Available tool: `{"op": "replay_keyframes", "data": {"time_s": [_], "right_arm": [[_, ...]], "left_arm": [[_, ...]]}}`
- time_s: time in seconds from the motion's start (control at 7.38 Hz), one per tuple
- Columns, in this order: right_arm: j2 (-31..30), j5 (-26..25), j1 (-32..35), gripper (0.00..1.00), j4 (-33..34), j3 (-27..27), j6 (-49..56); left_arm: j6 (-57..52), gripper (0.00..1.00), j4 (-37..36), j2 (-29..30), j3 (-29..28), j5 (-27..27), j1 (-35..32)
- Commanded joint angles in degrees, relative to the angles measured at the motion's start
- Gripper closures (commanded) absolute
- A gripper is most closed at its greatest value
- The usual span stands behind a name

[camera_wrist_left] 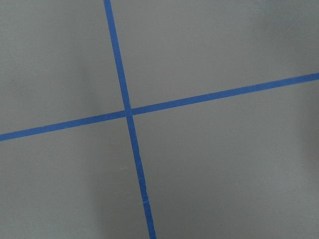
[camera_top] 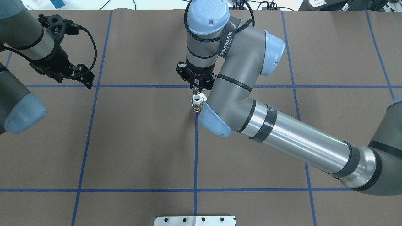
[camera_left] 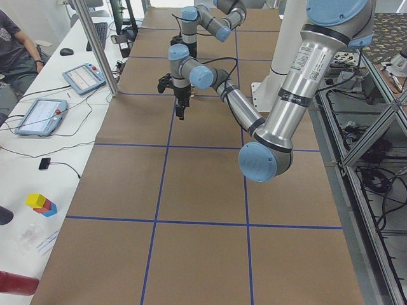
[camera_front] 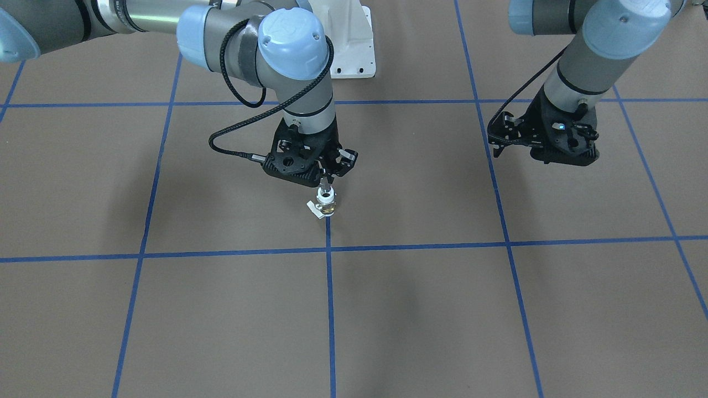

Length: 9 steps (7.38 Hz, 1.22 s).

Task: Assemble PPR valve and pipe with both arms
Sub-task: 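Lower the fitting onto the valve top and press it down with the right gripper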

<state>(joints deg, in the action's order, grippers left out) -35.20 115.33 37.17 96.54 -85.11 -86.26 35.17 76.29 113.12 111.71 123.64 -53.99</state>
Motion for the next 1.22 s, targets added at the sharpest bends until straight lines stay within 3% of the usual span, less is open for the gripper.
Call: {"op": "replay_keyframes", "data": {"time_s": [0.0, 1.08], "right_arm": [[0.8, 0.5, 0.1, 1.0, -0.2, 1.6, -0.3], [0.5, 1.6, 0.0, 1.0, 0.0, 2.9, -0.4]], "left_arm": [[0.0, 0.01, 0.0, 0.0, 0.0, 0.0, -0.2], [0.5, 0.01, -0.1, 0.3, 0.4, 0.3, -0.2]]}}
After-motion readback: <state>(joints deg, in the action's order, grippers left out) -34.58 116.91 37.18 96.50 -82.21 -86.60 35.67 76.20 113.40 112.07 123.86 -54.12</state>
